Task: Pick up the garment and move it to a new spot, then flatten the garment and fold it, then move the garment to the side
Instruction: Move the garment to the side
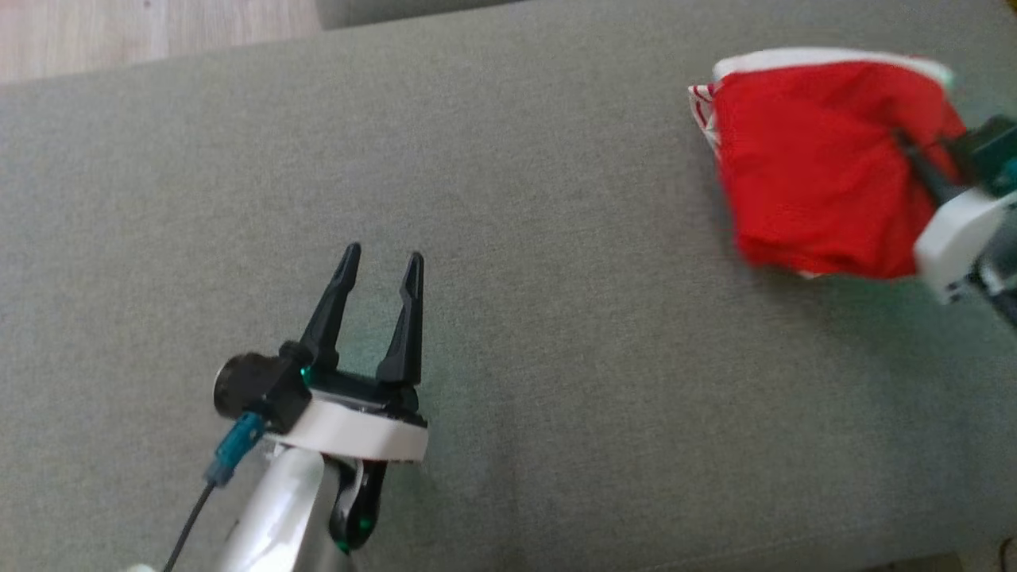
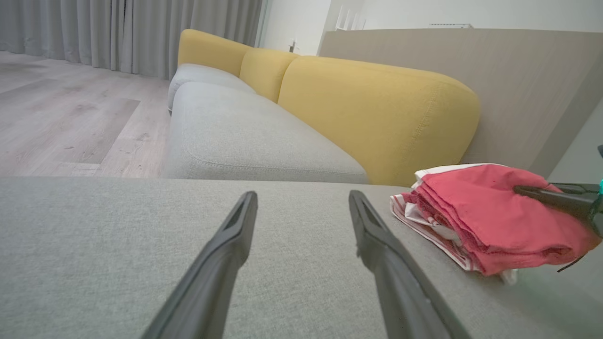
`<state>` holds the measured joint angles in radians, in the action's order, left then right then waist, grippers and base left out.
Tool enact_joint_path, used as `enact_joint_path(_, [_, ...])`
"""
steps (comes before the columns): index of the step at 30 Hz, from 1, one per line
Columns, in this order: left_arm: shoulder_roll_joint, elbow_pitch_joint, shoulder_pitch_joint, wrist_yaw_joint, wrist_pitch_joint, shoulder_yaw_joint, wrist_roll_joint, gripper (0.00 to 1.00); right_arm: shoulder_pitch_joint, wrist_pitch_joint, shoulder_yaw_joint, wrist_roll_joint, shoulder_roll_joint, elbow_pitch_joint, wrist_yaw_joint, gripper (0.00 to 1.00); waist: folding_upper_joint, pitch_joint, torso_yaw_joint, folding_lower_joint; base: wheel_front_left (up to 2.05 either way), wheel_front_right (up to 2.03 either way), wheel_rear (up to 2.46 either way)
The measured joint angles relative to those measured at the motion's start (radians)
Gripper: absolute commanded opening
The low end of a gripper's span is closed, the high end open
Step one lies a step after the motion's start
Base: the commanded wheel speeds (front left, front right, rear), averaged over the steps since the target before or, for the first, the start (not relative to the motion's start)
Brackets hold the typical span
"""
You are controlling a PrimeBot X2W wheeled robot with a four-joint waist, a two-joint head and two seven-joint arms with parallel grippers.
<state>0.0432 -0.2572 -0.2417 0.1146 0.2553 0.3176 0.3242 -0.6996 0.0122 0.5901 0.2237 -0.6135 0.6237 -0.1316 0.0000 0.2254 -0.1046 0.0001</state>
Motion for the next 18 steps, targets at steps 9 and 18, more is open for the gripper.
enact_joint_path(9, [0.000, -0.007, -0.046, 0.009, 0.000, -0.004, -0.004, 1.00, -0.059, -0.031, 0.026, -0.002, -0.081, 0.037, 0.000, 0.00, 0.0000, 0.071, 0.041, 0.0001, 0.00, 0.00, 0.00])
enact_joint_path(18, [-0.001, -0.015, -0.072, 0.010, 0.000, -0.014, -0.013, 1.00, -0.117, -0.044, 0.055, -0.044, -0.132, 0.126, 0.000, 0.00, 0.0000, 0.121, 0.101, 0.0001, 0.00, 0.00, 0.00])
